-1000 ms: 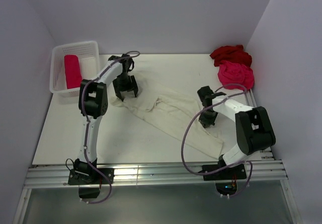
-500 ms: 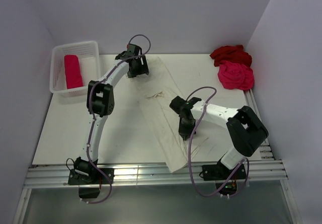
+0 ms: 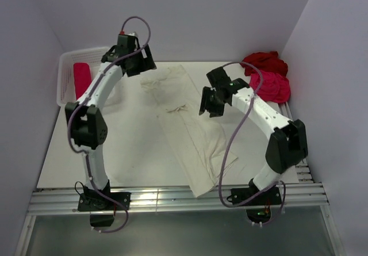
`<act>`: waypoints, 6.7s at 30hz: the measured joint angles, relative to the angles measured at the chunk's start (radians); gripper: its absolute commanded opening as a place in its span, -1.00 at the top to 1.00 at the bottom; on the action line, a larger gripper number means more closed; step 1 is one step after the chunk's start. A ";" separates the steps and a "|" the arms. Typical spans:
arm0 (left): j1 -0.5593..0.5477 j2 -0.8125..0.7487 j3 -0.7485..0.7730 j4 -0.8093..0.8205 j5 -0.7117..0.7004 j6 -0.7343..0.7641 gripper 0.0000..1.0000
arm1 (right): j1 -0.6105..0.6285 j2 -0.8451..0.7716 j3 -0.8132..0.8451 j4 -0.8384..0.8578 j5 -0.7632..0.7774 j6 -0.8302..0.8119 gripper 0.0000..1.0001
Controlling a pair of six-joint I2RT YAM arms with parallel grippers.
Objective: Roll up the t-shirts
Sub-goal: Fold the tshirt, then roll the tshirt
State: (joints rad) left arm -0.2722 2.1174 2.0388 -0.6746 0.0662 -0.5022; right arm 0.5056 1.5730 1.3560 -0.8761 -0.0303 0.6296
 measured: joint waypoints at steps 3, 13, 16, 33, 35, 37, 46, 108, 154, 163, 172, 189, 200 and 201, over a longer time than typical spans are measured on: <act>0.018 -0.181 -0.148 0.024 0.002 -0.034 -0.78 | -0.098 0.117 0.068 0.078 -0.089 -0.067 -0.23; 0.004 -0.316 -0.767 0.222 0.121 -0.219 -0.85 | -0.229 0.553 0.365 0.247 -0.243 -0.220 -0.30; 0.004 -0.277 -0.822 0.272 0.139 -0.253 -0.89 | -0.233 0.614 0.413 0.285 -0.277 -0.247 -0.32; 0.016 -0.063 -0.573 0.420 0.144 -0.267 -0.79 | -0.270 0.762 0.541 0.347 -0.269 -0.264 -0.17; 0.019 -0.027 -0.545 0.411 0.139 -0.270 -0.75 | -0.271 0.775 0.546 0.357 -0.287 -0.260 -0.16; 0.026 0.006 -0.520 0.408 0.140 -0.278 -0.71 | -0.273 0.778 0.546 0.367 -0.309 -0.253 -0.13; 0.079 0.097 -0.421 0.416 0.150 -0.278 0.41 | -0.273 0.851 0.617 0.396 -0.391 -0.182 0.46; 0.015 -0.359 -0.679 0.424 0.349 -0.275 -0.74 | -0.373 0.055 -0.149 0.316 -0.272 -0.079 -0.09; -0.694 -0.751 -1.567 0.710 0.173 -0.953 -0.47 | -0.310 -0.457 -0.834 0.182 -0.138 0.093 0.21; -0.724 -0.730 -1.579 0.754 0.172 -0.990 -0.25 | -0.274 -0.479 -0.882 0.182 -0.148 0.114 0.21; -0.726 -0.756 -1.633 0.732 0.158 -1.028 0.95 | -0.267 -0.471 -0.886 0.194 -0.158 0.124 1.00; -0.727 -0.816 -1.596 0.594 0.182 -1.005 0.99 | -0.227 -0.517 -0.861 0.061 -0.164 0.140 1.00; -0.726 -0.864 -1.514 0.532 0.206 -1.064 0.99 | -0.227 -0.494 -0.679 -0.060 -0.161 0.126 1.00; -0.725 -0.870 -1.515 0.530 0.207 -1.069 0.99 | -0.227 -0.484 -0.666 -0.062 -0.161 0.123 1.00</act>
State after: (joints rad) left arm -0.9974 1.2476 0.5240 -0.1444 0.2733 -1.5715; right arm 0.2790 1.0893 0.6903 -0.9382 -0.1909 0.7528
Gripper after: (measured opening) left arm 0.043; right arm 0.010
